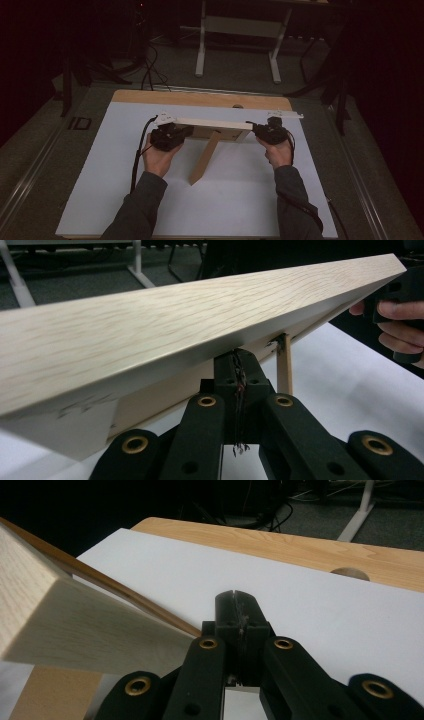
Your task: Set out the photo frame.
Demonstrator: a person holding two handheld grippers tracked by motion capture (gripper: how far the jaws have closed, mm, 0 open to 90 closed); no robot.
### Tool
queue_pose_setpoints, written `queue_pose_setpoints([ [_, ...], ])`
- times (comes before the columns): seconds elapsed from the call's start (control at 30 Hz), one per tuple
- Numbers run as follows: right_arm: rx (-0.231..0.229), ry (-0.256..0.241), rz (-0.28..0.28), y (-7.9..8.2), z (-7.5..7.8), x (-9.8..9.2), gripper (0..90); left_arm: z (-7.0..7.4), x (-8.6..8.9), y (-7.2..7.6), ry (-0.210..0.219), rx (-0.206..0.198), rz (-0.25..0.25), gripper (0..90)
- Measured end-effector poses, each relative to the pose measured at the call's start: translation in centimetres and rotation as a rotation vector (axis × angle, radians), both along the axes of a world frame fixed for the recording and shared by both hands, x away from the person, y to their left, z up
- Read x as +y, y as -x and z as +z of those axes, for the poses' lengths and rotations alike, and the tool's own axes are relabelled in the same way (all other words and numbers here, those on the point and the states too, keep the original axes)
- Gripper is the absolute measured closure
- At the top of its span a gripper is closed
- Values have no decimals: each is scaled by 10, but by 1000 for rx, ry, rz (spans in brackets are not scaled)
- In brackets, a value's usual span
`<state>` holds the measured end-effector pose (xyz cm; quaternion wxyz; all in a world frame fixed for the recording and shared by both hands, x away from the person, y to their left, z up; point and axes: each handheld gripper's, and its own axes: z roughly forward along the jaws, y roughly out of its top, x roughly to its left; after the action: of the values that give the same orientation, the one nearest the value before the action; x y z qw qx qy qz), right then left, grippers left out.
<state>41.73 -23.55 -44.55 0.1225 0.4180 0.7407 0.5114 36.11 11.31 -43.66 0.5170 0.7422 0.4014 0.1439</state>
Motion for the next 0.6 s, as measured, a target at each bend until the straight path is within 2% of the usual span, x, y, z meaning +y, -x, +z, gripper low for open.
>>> queue_pose_setpoints([
  [0.27,-5,18,11,1,2,1,896,3,-5,-1,-4,-1,-12,900],
  [0.6,-13,0,39,1,8,3,896,4,-11,-2,-9,4,-16,900],
])
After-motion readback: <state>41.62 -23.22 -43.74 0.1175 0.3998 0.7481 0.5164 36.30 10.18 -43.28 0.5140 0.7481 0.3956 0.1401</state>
